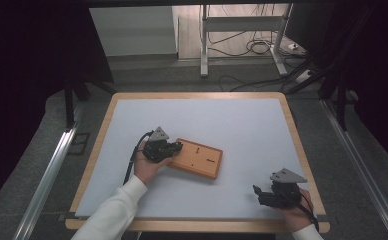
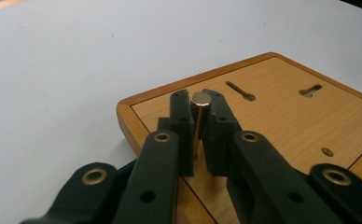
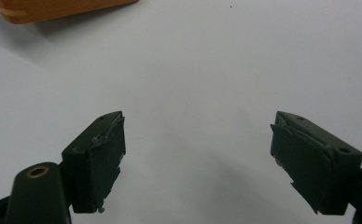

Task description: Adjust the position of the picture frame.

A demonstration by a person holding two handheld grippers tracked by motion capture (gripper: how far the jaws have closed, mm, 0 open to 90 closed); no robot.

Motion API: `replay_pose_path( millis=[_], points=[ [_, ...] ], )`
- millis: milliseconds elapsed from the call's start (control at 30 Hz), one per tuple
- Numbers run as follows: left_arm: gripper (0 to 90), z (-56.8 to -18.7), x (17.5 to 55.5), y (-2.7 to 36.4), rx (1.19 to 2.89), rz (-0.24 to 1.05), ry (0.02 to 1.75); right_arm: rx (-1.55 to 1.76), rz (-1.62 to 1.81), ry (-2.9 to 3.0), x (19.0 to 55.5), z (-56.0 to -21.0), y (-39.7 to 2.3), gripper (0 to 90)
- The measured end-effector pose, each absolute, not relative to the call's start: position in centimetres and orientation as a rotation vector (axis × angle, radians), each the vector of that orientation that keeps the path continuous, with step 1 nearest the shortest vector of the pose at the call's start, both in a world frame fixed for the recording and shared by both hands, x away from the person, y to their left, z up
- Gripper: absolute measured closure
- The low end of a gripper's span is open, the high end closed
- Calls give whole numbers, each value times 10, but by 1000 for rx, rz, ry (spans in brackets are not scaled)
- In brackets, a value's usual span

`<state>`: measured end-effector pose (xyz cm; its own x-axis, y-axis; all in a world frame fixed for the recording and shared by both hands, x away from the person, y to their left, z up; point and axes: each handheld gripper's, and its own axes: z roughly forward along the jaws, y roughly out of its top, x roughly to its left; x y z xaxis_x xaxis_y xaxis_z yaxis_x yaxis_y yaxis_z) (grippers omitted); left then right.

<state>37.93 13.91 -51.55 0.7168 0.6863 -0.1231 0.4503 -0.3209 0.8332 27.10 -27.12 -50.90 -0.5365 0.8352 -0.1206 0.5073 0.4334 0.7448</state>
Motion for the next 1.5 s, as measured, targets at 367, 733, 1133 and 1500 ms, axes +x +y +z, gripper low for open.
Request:
replay_pose_path(
  millis=[367,733,1133,1500],
  points=[
    [843,-526,385,143,2001,297,891,1134,914,2207,270,-509,-272,182],
    [832,-530,383,142,2032,321,883,1127,915,2207,269,-508,-270,182],
    [388,-523,370,150,2020,383,969,1110,980,2252,276,-502,-258,288],
    [302,-516,334,169,2046,357,964,1087,1002,2290,304,-495,-232,417]
  ],
)
